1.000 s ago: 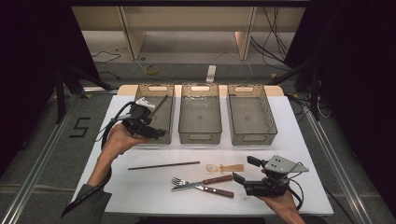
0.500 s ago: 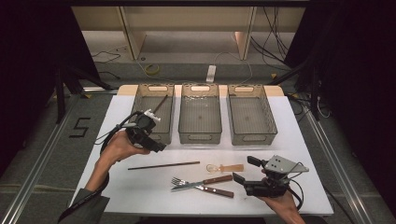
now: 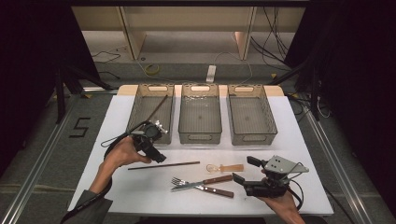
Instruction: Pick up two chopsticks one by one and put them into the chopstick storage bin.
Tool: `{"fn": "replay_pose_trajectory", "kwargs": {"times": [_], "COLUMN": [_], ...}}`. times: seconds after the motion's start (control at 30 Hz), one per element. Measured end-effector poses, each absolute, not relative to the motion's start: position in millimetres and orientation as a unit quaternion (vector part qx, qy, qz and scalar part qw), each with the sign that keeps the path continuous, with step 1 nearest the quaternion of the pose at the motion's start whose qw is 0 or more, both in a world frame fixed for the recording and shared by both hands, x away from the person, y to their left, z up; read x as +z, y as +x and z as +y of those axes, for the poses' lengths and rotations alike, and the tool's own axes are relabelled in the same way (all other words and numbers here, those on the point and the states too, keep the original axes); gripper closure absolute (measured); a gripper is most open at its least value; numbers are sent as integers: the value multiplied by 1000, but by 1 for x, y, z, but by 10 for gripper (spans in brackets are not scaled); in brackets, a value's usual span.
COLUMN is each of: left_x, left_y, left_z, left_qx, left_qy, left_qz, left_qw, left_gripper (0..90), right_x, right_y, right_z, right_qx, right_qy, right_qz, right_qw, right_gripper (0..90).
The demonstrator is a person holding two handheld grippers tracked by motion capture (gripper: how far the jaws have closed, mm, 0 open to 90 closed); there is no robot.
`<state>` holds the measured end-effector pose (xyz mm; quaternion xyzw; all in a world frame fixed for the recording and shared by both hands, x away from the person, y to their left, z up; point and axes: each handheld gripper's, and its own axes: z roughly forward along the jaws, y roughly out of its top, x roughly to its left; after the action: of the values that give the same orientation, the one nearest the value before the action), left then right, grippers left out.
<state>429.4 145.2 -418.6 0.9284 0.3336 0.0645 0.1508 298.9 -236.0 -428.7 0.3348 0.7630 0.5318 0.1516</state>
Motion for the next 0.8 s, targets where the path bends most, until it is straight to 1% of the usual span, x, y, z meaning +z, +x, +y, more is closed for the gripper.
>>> {"fn": "replay_pose_trajectory", "kwargs": {"times": [0.13, 0.3, 0.53, 0.63, 0.8], "left_x": [-424, -431, -438, -443, -451], "left_y": [430, 429, 426, 426, 425], "left_z": [146, 147, 144, 143, 141], "left_qx": [59, 47, 36, 37, 29], "left_qy": [931, 934, 943, 946, 948], "left_qz": [332, 329, 311, 304, 300], "left_qw": [141, 129, 115, 101, 97], "left_gripper": [233, 312, 412, 446, 500], "right_x": [-429, -429, -429, -428, -428], "right_y": [299, 299, 299, 299, 299], "right_z": [-236, -236, -236, -236, -236], "right_qx": [532, 532, 531, 531, 532], "right_qy": [334, 334, 334, 334, 334], "right_qz": [763, 763, 764, 763, 763], "right_qw": [152, 152, 152, 152, 153], "right_gripper": [193, 193, 194, 194, 193]}}
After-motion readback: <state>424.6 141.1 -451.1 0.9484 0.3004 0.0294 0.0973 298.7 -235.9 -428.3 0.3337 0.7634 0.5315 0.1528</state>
